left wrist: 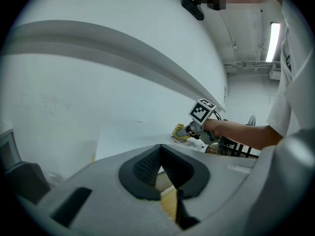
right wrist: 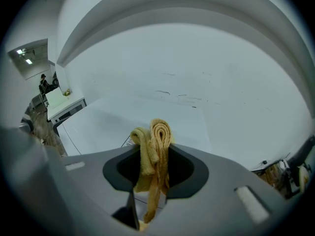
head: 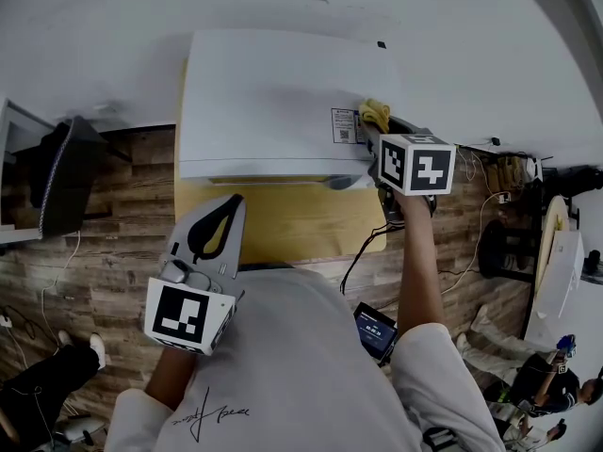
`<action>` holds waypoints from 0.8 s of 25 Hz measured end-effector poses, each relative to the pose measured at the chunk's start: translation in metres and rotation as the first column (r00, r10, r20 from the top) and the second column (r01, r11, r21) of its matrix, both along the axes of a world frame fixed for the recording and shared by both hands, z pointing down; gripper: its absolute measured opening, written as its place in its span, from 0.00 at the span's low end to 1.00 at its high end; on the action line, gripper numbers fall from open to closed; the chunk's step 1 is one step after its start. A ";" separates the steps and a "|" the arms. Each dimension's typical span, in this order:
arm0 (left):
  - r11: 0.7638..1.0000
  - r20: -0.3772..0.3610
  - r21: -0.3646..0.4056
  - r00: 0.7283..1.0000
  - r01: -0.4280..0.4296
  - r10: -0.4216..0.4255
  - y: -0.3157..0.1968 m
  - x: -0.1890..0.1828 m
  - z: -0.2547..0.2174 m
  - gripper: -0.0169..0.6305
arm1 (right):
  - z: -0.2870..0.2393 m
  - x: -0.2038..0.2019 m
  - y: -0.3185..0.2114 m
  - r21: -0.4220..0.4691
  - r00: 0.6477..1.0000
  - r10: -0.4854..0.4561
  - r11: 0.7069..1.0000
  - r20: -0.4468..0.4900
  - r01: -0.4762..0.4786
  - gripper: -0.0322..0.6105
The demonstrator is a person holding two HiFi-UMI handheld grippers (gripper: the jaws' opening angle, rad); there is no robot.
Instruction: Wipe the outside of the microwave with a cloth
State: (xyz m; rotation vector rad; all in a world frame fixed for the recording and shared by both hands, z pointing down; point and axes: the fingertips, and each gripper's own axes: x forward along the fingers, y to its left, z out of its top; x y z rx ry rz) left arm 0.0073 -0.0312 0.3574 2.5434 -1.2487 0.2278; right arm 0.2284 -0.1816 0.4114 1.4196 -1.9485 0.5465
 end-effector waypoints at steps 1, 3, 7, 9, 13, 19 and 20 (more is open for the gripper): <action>1.000 0.000 -0.001 1.000 0.000 0.000 0.000 -0.001 0.000 0.01 | 0.000 -0.003 0.000 0.000 1.000 -0.003 1.000 0.006 0.003 0.24; 1.000 -0.002 0.000 1.000 0.002 -0.002 0.001 -0.002 0.000 0.01 | 0.000 -0.010 0.000 0.000 1.000 -0.011 1.000 0.013 0.011 0.24; 1.000 -0.004 0.006 1.000 0.008 -0.008 0.002 -0.005 -0.001 0.01 | 0.000 -0.024 0.002 0.003 0.999 -0.029 1.000 0.025 0.029 0.24; 1.000 -0.005 0.008 1.000 0.012 -0.012 0.003 -0.007 -0.002 0.01 | -0.001 -0.032 0.003 0.004 0.999 -0.038 0.999 0.033 0.038 0.24; 1.000 -0.006 0.013 1.000 0.015 -0.015 0.004 -0.008 -0.003 0.01 | -0.001 -0.046 0.005 0.007 0.997 -0.058 0.998 0.042 0.057 0.24; 1.000 -0.005 0.010 1.000 0.019 -0.019 0.009 -0.011 -0.003 0.01 | -0.002 -0.065 0.009 0.006 0.995 -0.079 0.997 0.069 0.079 0.24; 1.000 -0.006 0.010 1.000 0.019 -0.019 0.010 -0.011 -0.003 0.01 | -0.002 -0.069 0.009 0.007 0.994 -0.084 0.996 0.072 0.084 0.24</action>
